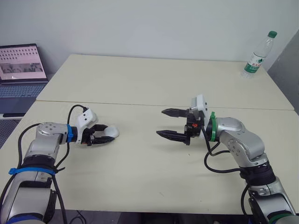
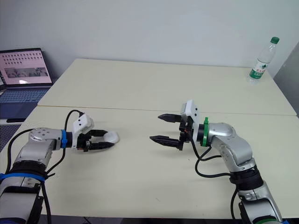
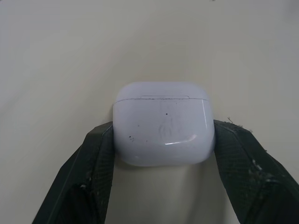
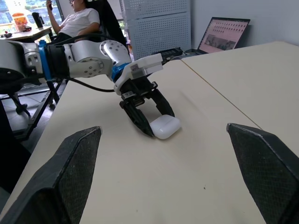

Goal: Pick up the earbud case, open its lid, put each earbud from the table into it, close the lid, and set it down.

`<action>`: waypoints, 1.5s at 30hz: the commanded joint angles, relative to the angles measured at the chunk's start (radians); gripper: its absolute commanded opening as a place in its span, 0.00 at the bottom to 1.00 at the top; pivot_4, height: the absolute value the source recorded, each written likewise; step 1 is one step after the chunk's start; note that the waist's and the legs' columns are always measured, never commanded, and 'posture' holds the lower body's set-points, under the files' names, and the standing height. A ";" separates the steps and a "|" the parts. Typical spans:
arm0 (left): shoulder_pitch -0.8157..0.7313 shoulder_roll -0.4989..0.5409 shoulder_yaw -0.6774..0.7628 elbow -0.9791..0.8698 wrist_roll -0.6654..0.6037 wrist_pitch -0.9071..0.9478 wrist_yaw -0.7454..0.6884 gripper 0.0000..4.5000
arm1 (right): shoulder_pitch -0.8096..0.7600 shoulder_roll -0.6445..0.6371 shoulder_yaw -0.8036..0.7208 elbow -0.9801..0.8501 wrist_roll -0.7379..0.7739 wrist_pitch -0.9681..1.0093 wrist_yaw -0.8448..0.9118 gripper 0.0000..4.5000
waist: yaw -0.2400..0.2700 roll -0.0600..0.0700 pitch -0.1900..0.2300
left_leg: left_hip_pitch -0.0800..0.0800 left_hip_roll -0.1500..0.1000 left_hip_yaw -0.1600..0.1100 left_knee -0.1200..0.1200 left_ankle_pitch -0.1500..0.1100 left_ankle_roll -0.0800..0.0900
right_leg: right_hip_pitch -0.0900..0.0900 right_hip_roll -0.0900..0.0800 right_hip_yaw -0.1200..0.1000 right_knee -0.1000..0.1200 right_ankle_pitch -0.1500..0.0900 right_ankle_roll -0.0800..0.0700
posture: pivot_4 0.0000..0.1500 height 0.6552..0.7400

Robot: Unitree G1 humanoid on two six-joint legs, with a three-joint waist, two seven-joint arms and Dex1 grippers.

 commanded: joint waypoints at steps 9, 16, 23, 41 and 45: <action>0.010 -0.127 0.043 -0.437 0.100 -0.458 0.305 0.61 | -0.125 0.057 -0.113 0.057 0.087 0.340 -0.270 1.00 | 0.000 0.000 0.000 | -0.001 0.000 -0.002 0.000 0.000 0.000 | 0.000 -0.001 -0.001 0.000 0.001 0.000 | 1.00 1.00; 0.024 -0.153 -0.017 -0.395 0.252 -0.772 0.436 0.61 | -0.158 0.106 -0.104 0.066 0.121 0.385 -0.263 1.00 | 0.001 0.000 0.000 | -0.001 0.000 -0.001 0.000 0.000 0.000 | 0.000 -0.001 0.000 -0.001 0.001 0.000 | 1.00 1.00; -0.022 -0.142 -0.048 -0.342 0.292 -0.868 0.487 0.61 | -0.171 0.164 -0.137 0.045 0.225 0.510 -0.300 1.00 | 0.001 0.000 0.000 | -0.002 0.000 -0.002 0.000 0.000 0.000 | 0.000 -0.001 -0.001 -0.001 0.001 0.000 | 1.00 1.00; -0.061 -0.147 -0.093 -0.334 0.289 -0.911 0.521 0.61 | -0.191 0.250 -0.186 0.077 0.258 0.577 -0.406 0.54 | 0.000 0.000 0.000 | -0.002 0.000 -0.002 0.000 0.000 0.000 | 0.000 -0.001 -0.001 0.000 0.001 0.000 | 1.00 1.00; -0.071 -0.149 -0.095 -0.329 0.288 -0.913 0.523 0.61 | -0.195 0.255 -0.191 0.080 0.269 0.580 -0.414 0.21 | 0.000 0.000 0.000 | -0.002 0.000 -0.002 0.000 0.000 0.000 | 0.000 -0.001 -0.001 -0.001 0.001 0.000 | 1.00 1.00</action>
